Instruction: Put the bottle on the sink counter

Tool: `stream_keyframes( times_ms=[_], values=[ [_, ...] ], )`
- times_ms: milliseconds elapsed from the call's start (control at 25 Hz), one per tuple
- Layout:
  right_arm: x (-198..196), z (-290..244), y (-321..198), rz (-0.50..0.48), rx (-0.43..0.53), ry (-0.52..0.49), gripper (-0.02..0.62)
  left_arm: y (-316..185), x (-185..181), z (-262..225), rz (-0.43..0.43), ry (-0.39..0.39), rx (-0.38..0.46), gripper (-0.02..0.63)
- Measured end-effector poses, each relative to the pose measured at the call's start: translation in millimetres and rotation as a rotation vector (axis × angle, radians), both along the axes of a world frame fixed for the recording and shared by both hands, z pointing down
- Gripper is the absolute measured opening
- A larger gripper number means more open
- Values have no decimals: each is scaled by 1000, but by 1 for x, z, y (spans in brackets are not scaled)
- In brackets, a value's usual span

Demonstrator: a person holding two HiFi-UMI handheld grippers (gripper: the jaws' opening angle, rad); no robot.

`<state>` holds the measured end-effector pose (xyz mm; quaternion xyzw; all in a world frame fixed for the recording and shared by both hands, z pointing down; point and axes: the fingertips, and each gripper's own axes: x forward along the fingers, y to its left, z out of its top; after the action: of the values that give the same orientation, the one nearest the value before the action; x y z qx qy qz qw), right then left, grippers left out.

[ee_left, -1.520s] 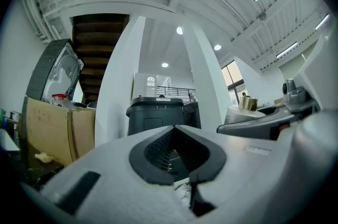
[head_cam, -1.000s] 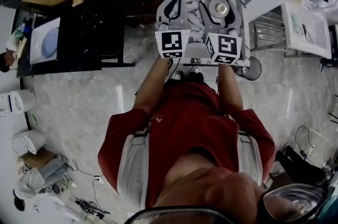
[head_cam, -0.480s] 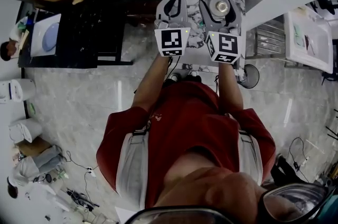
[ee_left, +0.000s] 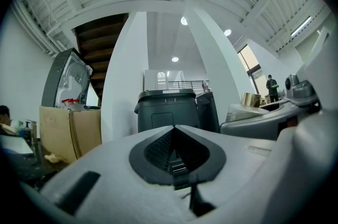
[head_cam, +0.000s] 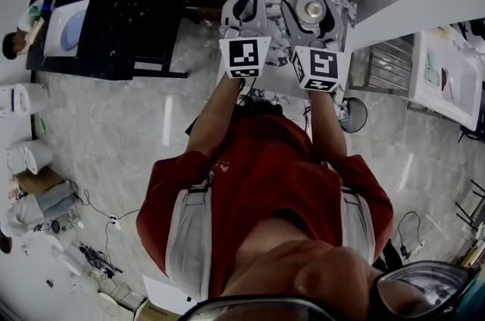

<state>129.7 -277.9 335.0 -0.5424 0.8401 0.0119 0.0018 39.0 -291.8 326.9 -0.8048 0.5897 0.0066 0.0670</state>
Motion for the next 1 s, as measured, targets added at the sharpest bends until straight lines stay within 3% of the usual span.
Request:
stream_keyframes(
  times_ms=[560,1000],
  values=[
    [-15,26,-17,-32,-51,-6,337,-18,-4,19,-2,-20,-24,3],
    [-56,40,-51,-14,-75,13,337,-53,-43,29,10,-36,-31,3]
  ],
)
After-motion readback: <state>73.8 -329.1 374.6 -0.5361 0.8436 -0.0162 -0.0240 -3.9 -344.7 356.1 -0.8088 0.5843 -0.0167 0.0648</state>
